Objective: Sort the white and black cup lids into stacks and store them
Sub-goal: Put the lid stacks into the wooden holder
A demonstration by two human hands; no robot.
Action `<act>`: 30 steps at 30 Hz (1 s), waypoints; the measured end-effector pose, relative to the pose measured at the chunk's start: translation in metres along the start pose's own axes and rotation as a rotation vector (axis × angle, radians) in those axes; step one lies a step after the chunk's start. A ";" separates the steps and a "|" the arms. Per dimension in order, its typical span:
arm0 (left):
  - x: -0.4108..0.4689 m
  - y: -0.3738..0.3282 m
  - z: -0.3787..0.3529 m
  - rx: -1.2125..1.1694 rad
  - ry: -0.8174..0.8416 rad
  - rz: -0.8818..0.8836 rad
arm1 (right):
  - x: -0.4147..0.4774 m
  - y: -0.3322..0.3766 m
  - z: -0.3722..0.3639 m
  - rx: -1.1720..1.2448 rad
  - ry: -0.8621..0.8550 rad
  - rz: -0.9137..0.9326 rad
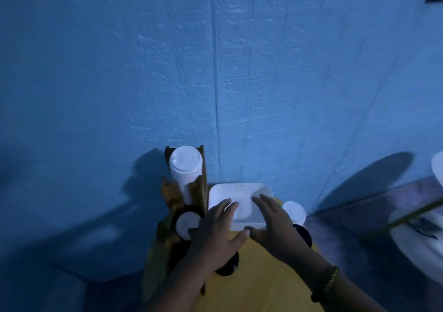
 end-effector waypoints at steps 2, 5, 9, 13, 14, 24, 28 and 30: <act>0.015 -0.032 -0.027 -0.002 0.063 -0.084 | -0.018 -0.027 0.022 -0.061 -0.049 -0.068; 0.030 -0.068 -0.078 -0.086 0.222 -0.115 | -0.052 -0.077 0.049 -0.085 -0.096 -0.231; 0.041 -0.095 -0.139 -0.292 0.467 0.011 | -0.091 -0.143 0.058 0.026 -0.116 -0.425; 0.053 -0.102 -0.179 -0.546 0.591 0.234 | -0.104 -0.195 0.050 0.405 -0.219 -0.719; 0.057 -0.099 -0.188 -0.573 0.599 0.293 | -0.105 -0.206 0.044 0.489 -0.233 -0.782; 0.091 -0.076 -0.241 -0.671 0.647 0.496 | -0.068 -0.253 -0.002 0.925 -0.131 -0.967; 0.093 -0.085 -0.248 -0.660 0.664 0.400 | -0.056 -0.249 -0.010 0.947 -0.097 -0.934; 0.089 -0.083 -0.253 -0.665 0.648 0.372 | -0.055 -0.246 -0.011 0.938 -0.083 -0.925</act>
Point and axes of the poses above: each hand's wrist, its own x-axis towards the middle knuckle, its own z-axis out of the back of the hand, y = z × x, the point moved 7 cm from there along x, towards the middle knuckle, and after that the axes turned 15 degrees about x, right-handed, at the moved point
